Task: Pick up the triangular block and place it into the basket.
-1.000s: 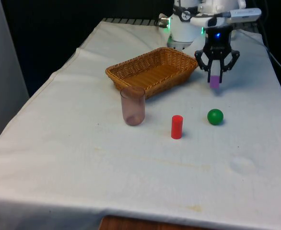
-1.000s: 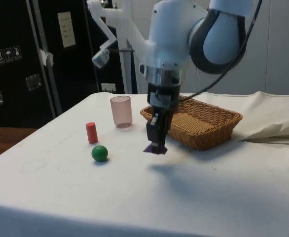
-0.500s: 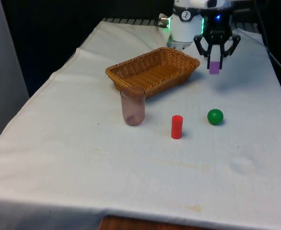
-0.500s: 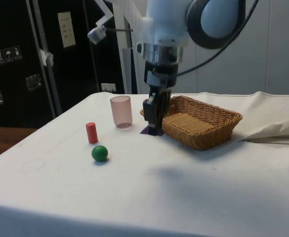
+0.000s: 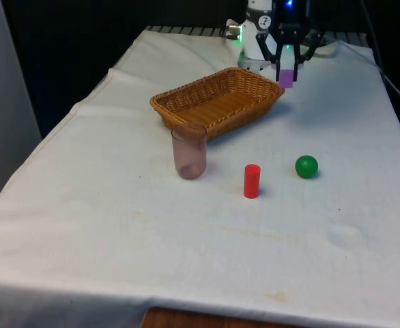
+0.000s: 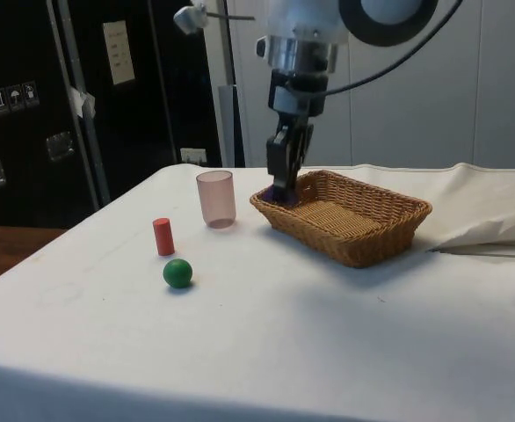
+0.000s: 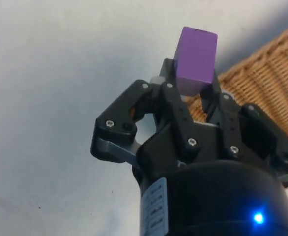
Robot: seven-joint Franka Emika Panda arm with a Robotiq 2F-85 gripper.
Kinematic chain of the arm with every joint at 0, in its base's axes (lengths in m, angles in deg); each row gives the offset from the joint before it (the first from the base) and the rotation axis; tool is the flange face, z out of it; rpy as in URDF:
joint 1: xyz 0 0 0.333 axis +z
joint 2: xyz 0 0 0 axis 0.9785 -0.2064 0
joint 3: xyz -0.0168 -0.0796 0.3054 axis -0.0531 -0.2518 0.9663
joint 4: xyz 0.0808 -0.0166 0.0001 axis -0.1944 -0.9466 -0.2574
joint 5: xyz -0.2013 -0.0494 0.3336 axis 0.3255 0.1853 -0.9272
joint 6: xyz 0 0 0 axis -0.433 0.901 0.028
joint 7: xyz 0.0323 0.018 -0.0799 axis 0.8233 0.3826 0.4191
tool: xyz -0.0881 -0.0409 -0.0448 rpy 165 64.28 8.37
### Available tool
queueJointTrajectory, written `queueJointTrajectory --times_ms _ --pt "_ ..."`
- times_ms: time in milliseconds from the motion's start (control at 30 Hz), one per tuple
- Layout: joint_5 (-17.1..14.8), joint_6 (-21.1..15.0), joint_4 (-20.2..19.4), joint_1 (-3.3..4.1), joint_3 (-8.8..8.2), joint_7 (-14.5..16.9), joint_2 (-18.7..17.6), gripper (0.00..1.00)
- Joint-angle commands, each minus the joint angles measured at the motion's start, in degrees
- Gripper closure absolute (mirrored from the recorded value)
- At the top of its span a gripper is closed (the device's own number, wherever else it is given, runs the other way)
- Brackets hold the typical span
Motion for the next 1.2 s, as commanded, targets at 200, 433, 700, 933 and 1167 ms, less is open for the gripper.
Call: queueJointTrajectory --times_ms 200,433,700,933,1167 --pt "0.06 -1.20 -2.23 -0.40 -3.04 3.90 2.41 0.67" --pt "-0.34 -2.46 -3.78 -0.29 -5.79 7.16 3.32 0.67" --pt "-0.80 -4.58 -5.96 -0.06 -10.08 11.75 3.55 0.67" --pt "-1.26 -6.47 -7.73 0.23 -14.04 15.87 3.44 0.67" --pt "-0.23 -7.85 -8.31 -0.40 -17.36 18.68 1.49 0.67"
